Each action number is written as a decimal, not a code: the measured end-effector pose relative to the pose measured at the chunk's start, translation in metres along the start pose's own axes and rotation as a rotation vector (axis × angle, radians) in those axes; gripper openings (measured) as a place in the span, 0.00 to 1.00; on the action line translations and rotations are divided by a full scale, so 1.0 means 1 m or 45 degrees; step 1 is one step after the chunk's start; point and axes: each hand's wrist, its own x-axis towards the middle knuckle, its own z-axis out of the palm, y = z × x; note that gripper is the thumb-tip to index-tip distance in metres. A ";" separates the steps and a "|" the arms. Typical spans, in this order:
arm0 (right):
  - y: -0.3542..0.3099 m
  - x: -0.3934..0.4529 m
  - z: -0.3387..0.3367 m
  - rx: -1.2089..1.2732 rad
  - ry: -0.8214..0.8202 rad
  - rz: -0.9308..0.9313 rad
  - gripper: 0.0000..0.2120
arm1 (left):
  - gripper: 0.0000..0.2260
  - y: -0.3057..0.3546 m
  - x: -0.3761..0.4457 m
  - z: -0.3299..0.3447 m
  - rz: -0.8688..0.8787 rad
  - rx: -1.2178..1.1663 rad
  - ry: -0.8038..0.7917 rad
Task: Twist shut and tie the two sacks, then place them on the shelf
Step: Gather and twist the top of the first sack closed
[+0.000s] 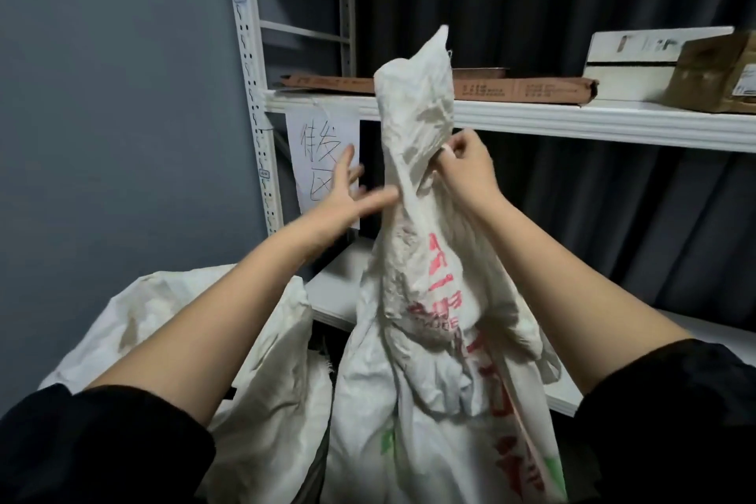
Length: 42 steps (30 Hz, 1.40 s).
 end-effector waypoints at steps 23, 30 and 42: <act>0.072 -0.063 0.003 -0.312 -1.574 0.598 0.32 | 0.11 -0.050 -0.002 -0.020 -0.218 -0.842 0.272; 0.078 -0.059 0.017 -0.457 -1.161 0.195 0.19 | 0.19 -0.050 -0.013 -0.033 -0.323 -0.846 0.135; 0.059 -0.043 0.007 -0.975 -0.111 0.060 0.12 | 0.19 -0.054 -0.017 -0.016 -0.228 -0.311 0.012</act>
